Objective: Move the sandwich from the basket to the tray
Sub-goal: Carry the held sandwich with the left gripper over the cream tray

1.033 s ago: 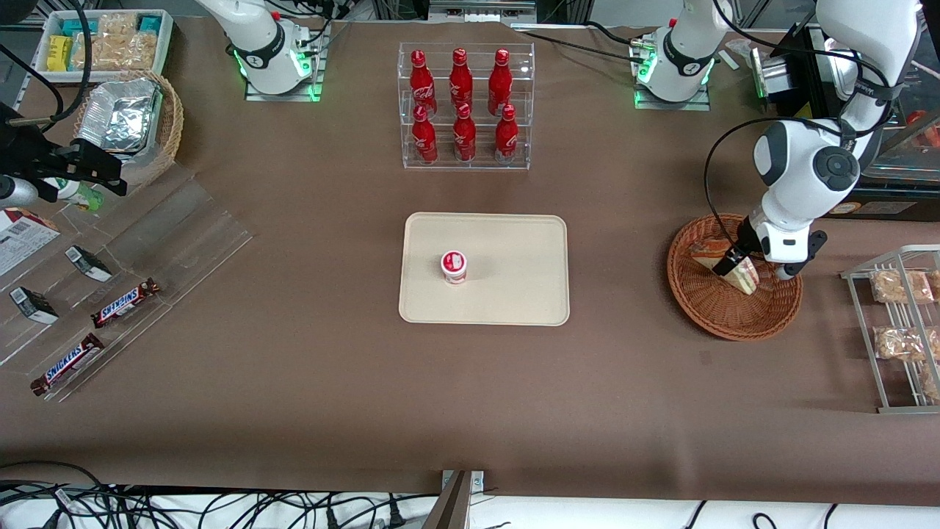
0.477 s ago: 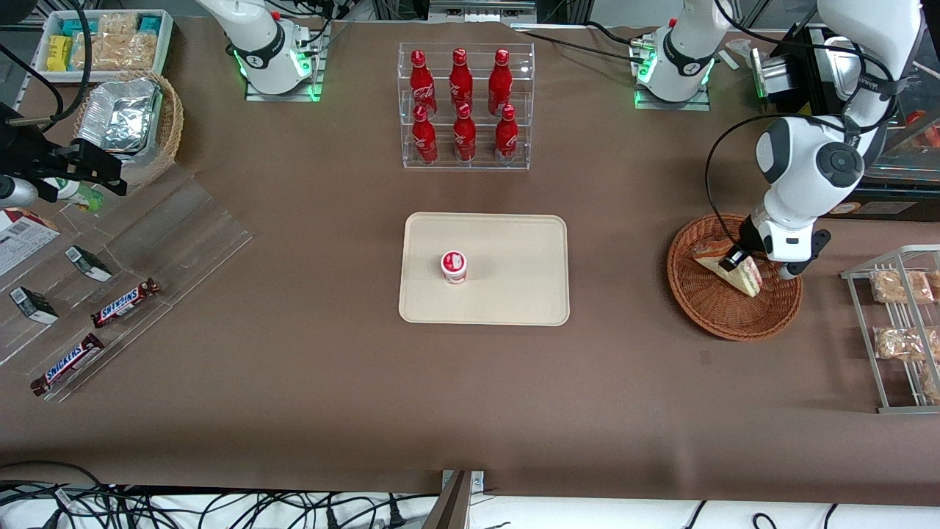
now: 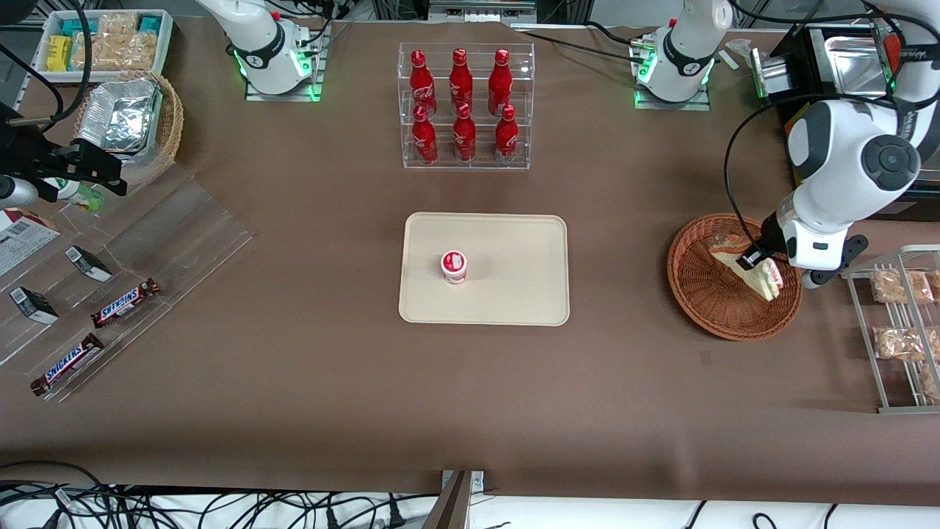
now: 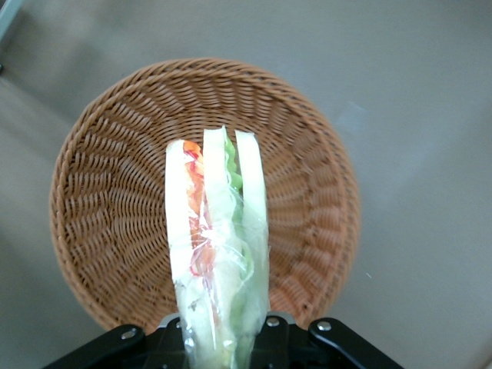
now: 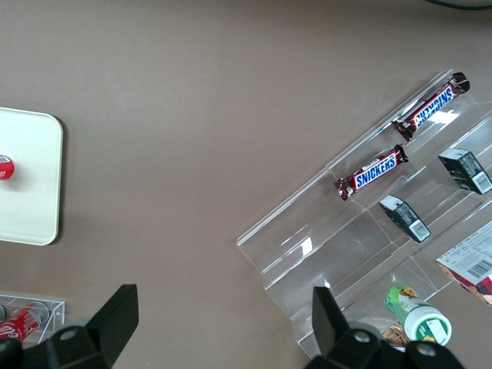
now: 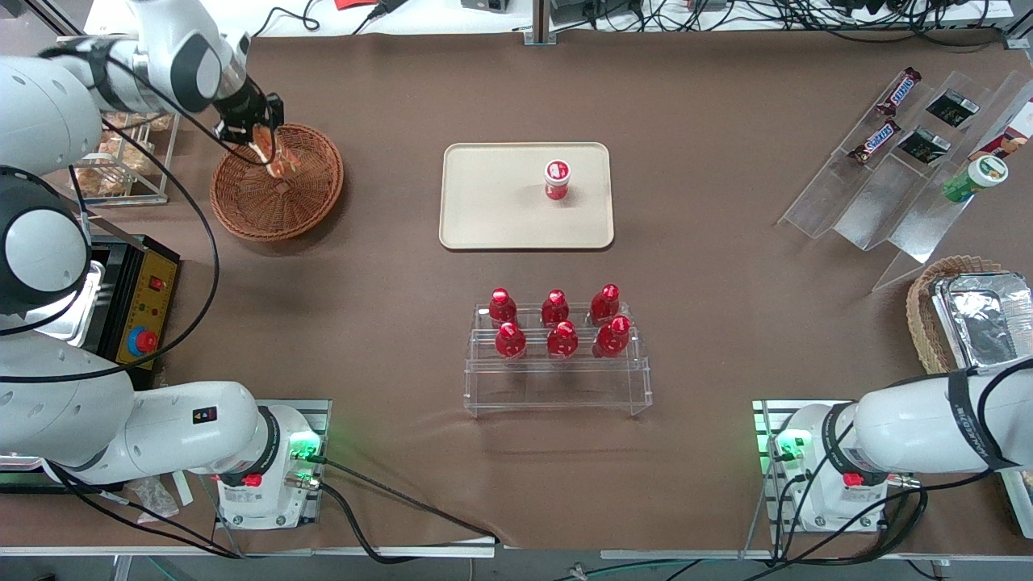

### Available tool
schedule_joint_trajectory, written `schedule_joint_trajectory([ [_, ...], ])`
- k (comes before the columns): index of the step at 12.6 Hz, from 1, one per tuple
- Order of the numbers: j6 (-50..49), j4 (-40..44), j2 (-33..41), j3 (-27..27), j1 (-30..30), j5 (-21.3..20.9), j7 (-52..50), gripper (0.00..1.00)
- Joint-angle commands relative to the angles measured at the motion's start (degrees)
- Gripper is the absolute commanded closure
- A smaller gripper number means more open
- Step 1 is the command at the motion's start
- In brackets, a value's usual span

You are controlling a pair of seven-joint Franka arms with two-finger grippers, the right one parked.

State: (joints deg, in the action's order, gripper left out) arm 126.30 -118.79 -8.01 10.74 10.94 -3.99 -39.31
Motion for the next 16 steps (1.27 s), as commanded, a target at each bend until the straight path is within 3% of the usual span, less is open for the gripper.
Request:
schedule_joint_trajectory([
  [1, -9.55, 7.85, -0.26, 3.31, 0.05, -0.06, 2.74, 1.00],
  [10, -16.17, 14.38, -0.08, 17.63, 0.05, 1.88, 6.01, 1.00],
  [16, -12.41, 13.59, -1.39, 25.63, -0.39, 1.79, 5.91, 1.00],
])
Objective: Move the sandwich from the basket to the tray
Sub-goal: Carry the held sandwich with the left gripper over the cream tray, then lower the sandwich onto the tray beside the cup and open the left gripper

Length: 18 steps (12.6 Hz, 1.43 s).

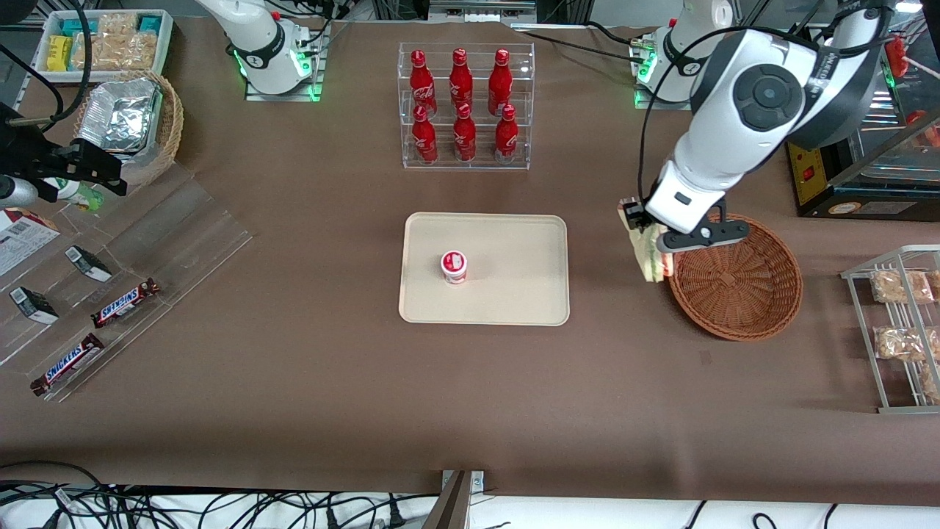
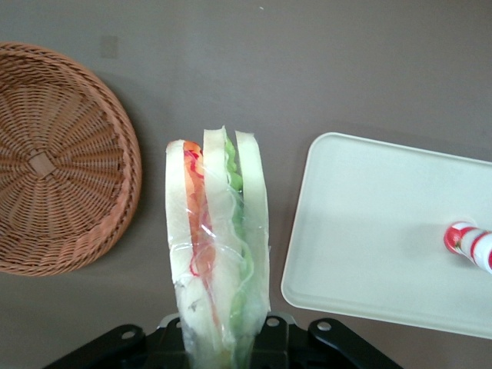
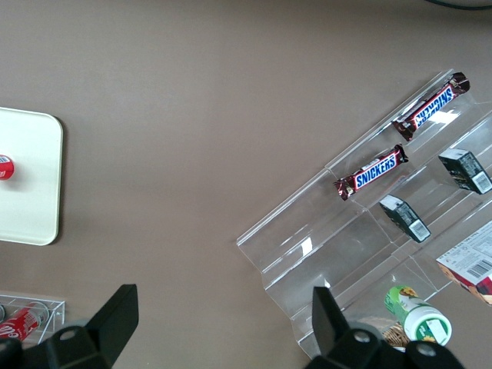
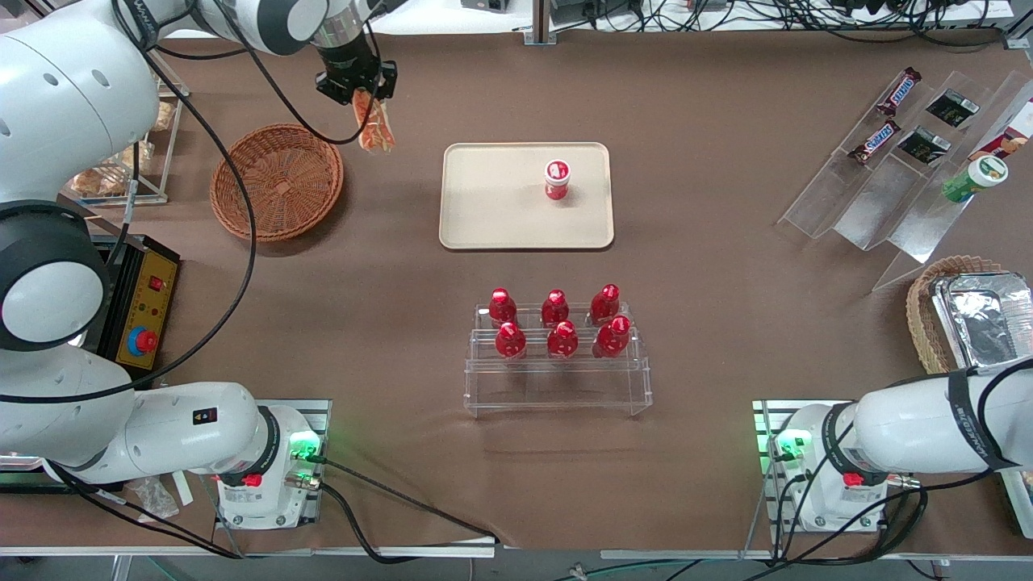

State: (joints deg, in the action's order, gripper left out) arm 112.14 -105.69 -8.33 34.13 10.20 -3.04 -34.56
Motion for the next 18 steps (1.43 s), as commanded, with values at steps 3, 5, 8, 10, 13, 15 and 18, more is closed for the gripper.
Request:
schedule_joint_trajectory([
  [3, 4.66, 0.31, -4.66, 5.94, -0.96, -0.03, 1.16, 1.00],
  [5, 8.95, -1.00, -7.39, 5.86, -4.21, -0.82, 0.90, 1.00],
  [8, 12.48, -1.36, -12.39, 5.86, -7.46, -6.60, -0.41, 1.00],
  [10, 15.46, -1.62, -16.52, 5.86, -8.43, -13.36, -5.49, 1.00],
  [13, 19.95, -1.27, -23.81, 5.68, -10.02, -25.65, -15.50, 1.00],
  [15, 20.84, -1.09, -27.16, 5.68, -10.54, -32.61, -21.14, 1.00],
  [18, 21.71, -0.74, -29.81, 5.68, -11.60, -36.15, -23.26, 1.00],
])
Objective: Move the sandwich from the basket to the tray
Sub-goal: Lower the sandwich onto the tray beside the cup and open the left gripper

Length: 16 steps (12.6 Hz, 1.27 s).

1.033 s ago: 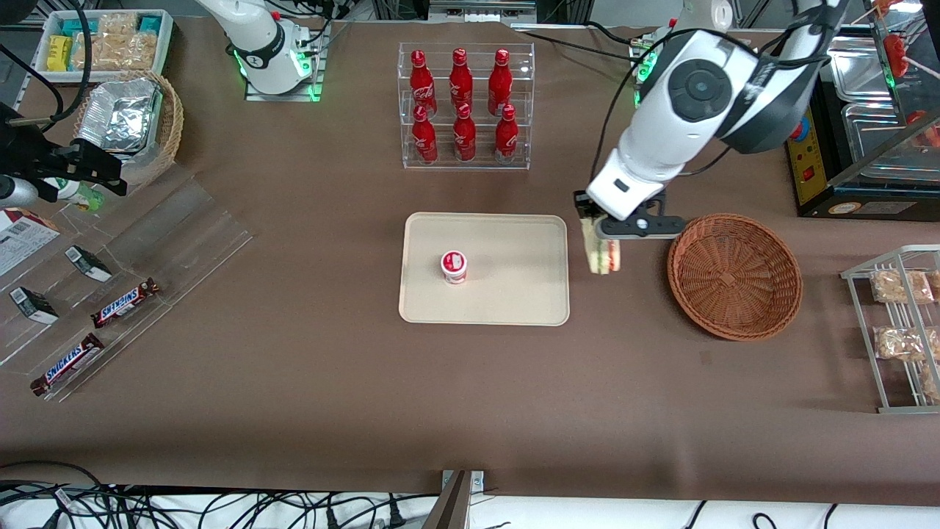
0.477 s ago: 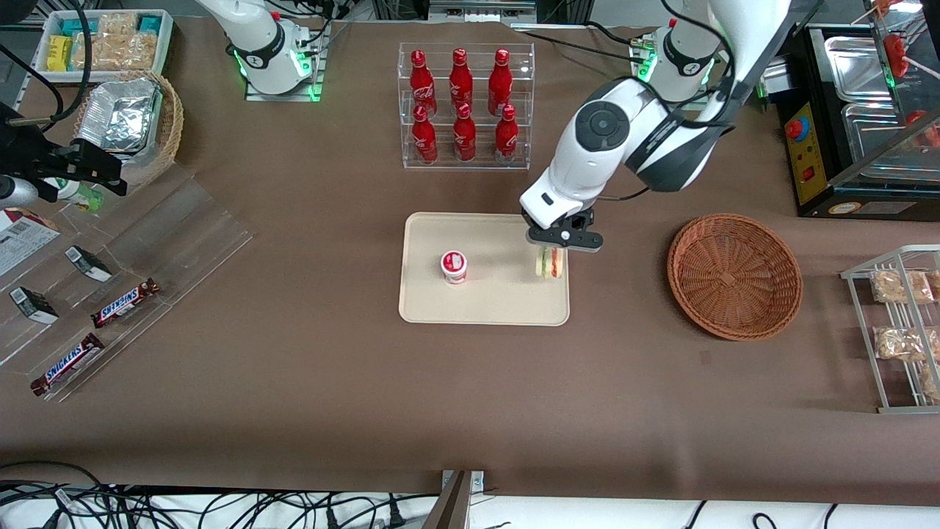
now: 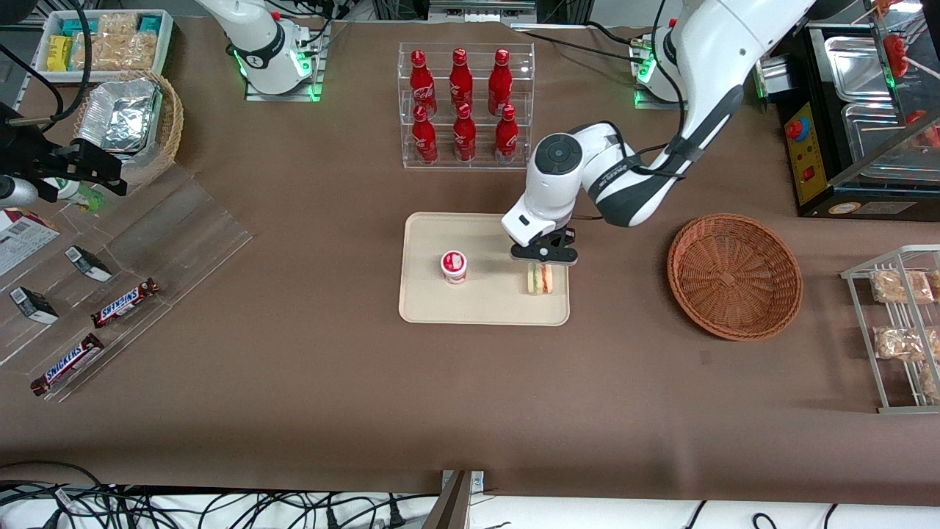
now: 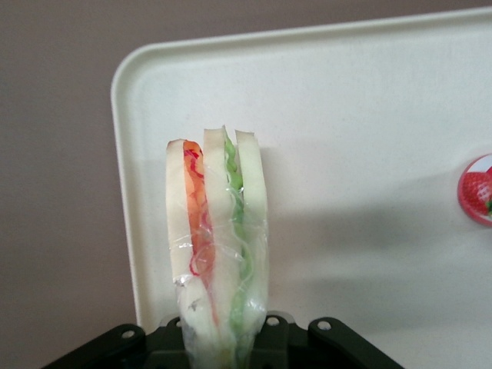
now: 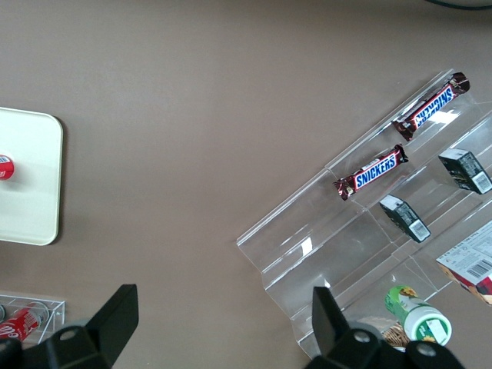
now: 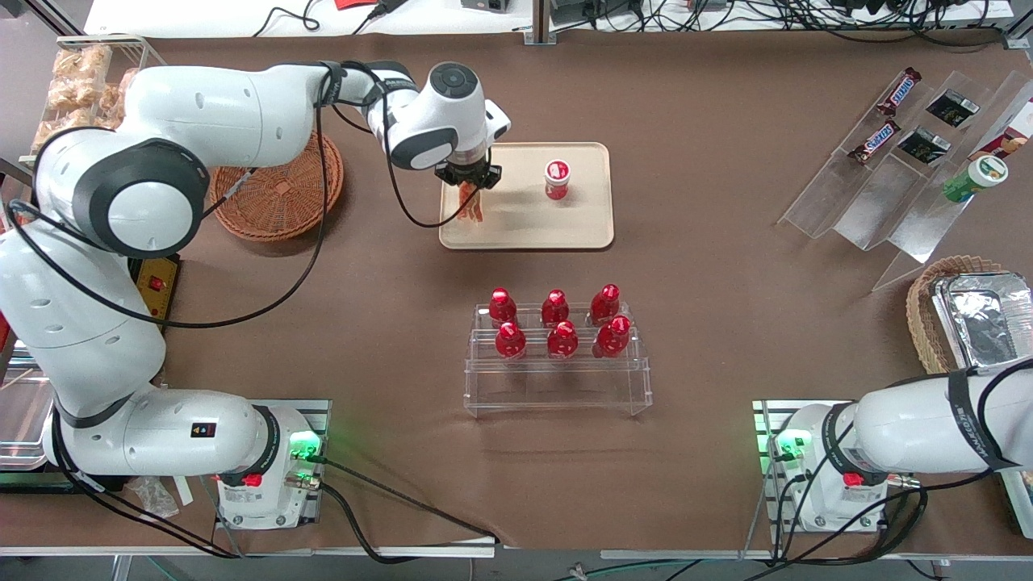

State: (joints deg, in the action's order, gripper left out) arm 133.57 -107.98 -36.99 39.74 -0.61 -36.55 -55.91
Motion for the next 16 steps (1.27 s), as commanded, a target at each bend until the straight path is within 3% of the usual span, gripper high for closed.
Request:
schedule_joint_trajectory([
  [1, 0.46, 1.46, -1.15, 0.08, -1.32, -2.65, -2.44, 1.00],
  [5, 0.55, 1.55, -2.20, -0.45, -2.99, -2.65, -3.14, 0.99],
  [9, 0.46, 1.55, -3.61, -0.71, -3.35, -3.97, -4.46, 0.68],
  [12, -0.15, 1.63, -3.26, -0.71, -3.17, -3.97, -4.64, 0.00],
  [16, -5.40, 5.22, -1.50, -0.19, -1.85, -2.57, -4.73, 0.00],
])
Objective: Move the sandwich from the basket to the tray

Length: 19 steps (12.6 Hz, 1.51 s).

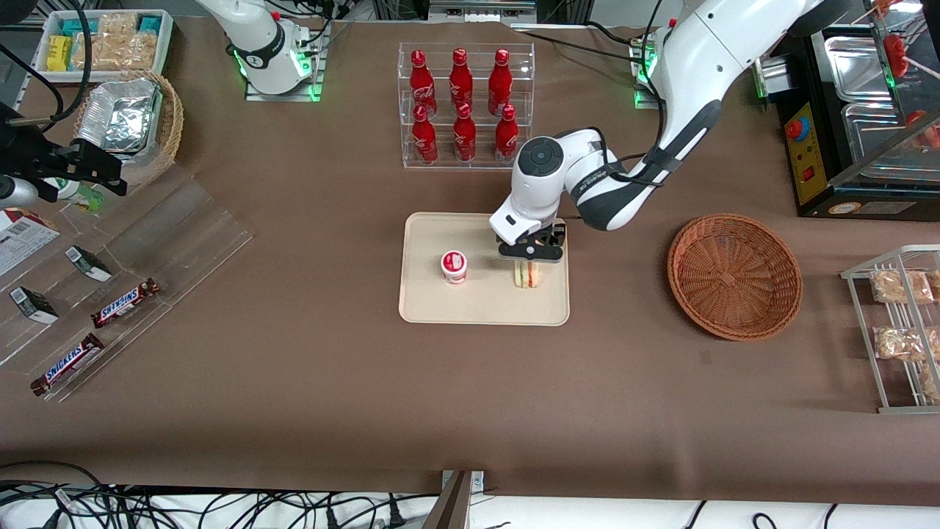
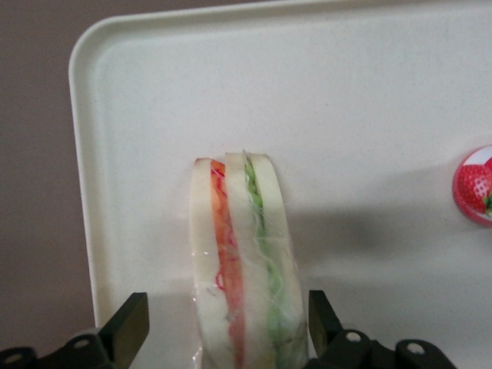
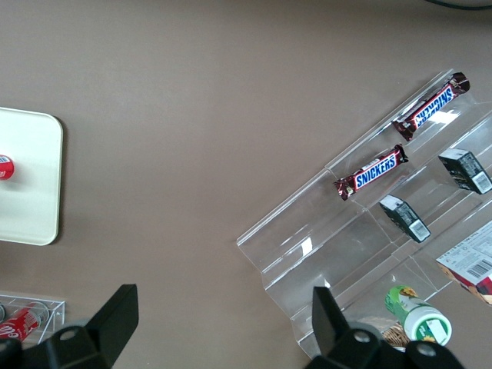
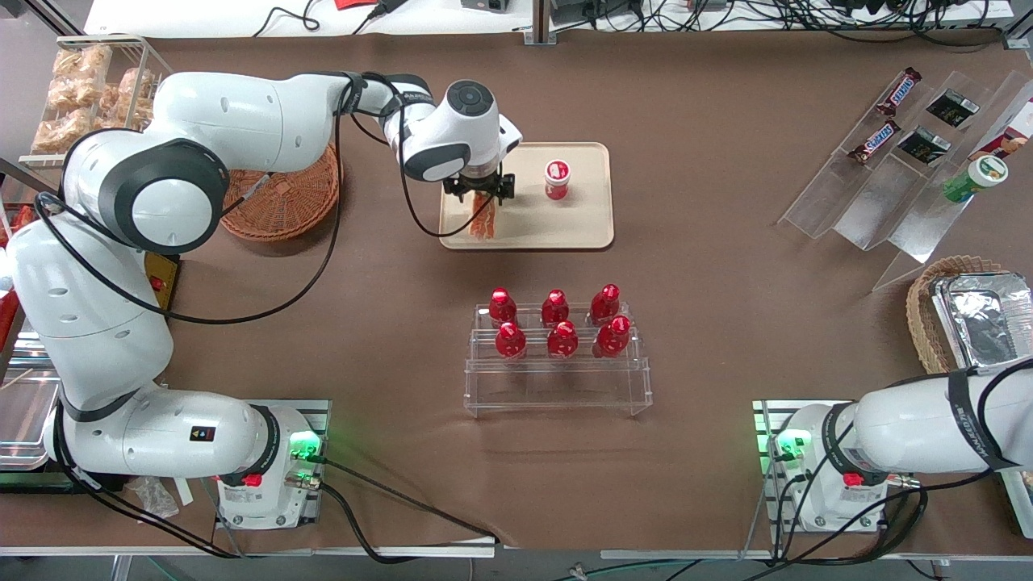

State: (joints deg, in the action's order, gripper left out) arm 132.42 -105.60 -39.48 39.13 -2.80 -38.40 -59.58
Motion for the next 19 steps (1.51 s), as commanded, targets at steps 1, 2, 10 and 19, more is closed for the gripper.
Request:
schedule_joint_trajectory([
  [1, -6.01, 4.68, 0.98, 0.68, 0.60, 0.68, -0.98, 0.00],
  [2, -7.16, 6.44, 1.07, 0.69, 0.60, 2.09, -0.80, 0.00],
  [10, -23.14, 21.64, 2.64, 0.77, 2.44, 5.53, -0.45, 0.00],
  [19, -29.22, 22.28, 12.40, 1.04, 16.15, 11.24, 10.43, 0.00],
])
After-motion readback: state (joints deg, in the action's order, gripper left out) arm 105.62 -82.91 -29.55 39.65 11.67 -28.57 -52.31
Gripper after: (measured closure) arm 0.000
